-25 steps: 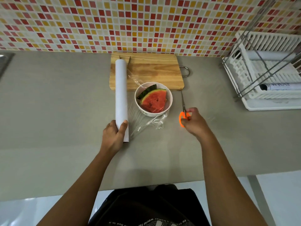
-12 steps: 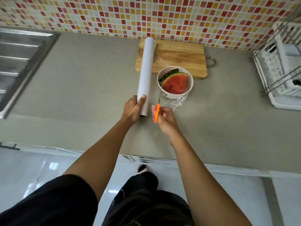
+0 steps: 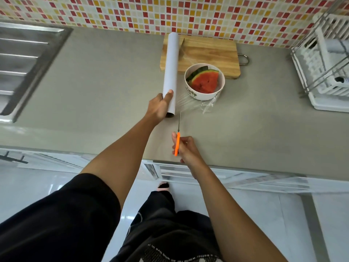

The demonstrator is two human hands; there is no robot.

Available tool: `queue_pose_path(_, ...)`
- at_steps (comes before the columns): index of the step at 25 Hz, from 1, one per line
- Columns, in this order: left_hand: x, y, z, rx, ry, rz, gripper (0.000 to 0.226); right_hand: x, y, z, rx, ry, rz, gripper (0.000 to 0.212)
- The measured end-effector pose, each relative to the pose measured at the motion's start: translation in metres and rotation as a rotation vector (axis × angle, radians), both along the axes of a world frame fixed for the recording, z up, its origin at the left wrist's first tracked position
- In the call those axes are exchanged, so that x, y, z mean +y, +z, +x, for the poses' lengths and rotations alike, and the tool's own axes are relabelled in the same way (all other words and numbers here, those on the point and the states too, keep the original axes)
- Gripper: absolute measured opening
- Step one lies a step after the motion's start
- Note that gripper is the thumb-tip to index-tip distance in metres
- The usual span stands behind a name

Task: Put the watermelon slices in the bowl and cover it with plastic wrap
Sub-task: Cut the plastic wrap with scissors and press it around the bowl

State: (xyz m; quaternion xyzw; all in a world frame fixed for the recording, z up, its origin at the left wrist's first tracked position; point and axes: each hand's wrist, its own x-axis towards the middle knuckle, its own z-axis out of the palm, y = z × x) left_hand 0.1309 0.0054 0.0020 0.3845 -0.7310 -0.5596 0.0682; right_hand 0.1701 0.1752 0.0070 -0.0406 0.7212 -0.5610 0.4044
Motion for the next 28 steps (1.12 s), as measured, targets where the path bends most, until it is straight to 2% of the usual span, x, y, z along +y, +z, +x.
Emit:
queue_pose_path(3, -0.005, 0.0, -0.001, -0.006, -0.012, -0.002, 0.046, -0.001, -0.002, 0.004, -0.031, 0.032, 0.031, 0.055)
queue_pose_path(7, -0.011, -0.003, -0.002, -0.027, -0.021, -0.02, 0.045, -0.014, -0.001, -0.001, -0.061, 0.022, -0.005, 0.054)
queue_pose_path(19, -0.02, -0.011, -0.004, -0.021, -0.018, 0.009, 0.046, -0.037, -0.031, -0.025, -0.043, -0.041, -0.152, 0.011)
queue_pose_path(28, -0.016, -0.015, -0.001, 0.015, -0.029, 0.064, 0.042, -0.051, -0.03, -0.059, 0.019, -0.002, -0.129, 0.022)
